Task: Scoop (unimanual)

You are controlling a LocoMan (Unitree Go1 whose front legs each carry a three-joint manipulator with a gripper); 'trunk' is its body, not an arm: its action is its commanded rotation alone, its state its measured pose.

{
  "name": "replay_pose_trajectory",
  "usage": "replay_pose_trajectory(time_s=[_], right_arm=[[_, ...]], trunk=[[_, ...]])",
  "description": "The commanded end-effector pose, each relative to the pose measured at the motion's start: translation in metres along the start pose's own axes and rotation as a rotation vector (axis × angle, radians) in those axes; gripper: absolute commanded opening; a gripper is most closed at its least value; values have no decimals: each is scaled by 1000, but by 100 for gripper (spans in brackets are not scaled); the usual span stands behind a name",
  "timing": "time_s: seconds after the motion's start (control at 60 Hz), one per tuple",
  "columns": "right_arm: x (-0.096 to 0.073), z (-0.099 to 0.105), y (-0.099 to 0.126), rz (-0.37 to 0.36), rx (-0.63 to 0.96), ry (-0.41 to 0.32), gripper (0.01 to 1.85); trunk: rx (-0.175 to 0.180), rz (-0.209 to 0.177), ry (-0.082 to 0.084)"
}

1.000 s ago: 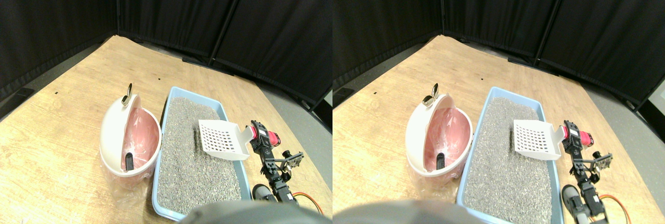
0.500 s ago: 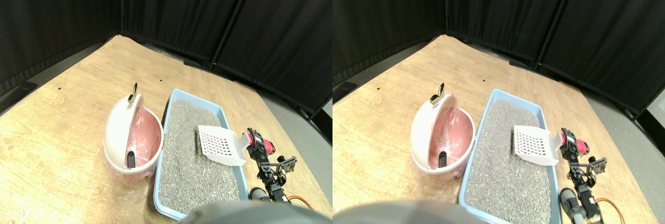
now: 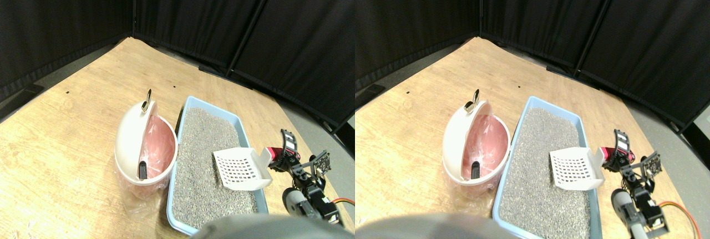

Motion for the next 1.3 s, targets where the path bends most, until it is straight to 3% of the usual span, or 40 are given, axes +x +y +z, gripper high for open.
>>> replay_pose_trajectory(time_s=[0.017, 0.15, 0.5, 0.683, 0.933, 0.95, 1.067, 1.133, 1.2, 1.3], right_arm=[[-3, 14, 2, 10, 10, 16, 157], [-6, 21, 1, 11, -4, 55, 161], [-13, 26, -9, -7, -5, 60, 152], [-20, 25, -17, 32, 23, -12, 141], [-32, 19, -26, 102, 41, -145, 84], [-36, 17, -28, 115, 51, -163, 62], [-46, 13, -34, 114, 95, -229, 30], [-51, 10, -37, 175, 100, -273, 7], [-57, 6, -40, 205, 128, -289, 6], [-68, 1, -42, 182, 138, -315, 6]], trunk=[[-11, 15, 3], [-15, 17, 3], [-15, 12, 3], [-1, 0, 2], [27, -35, 3], [30, -38, 4], [44, -52, 8], [54, -62, 9], [65, -74, 13], [85, -94, 19]])
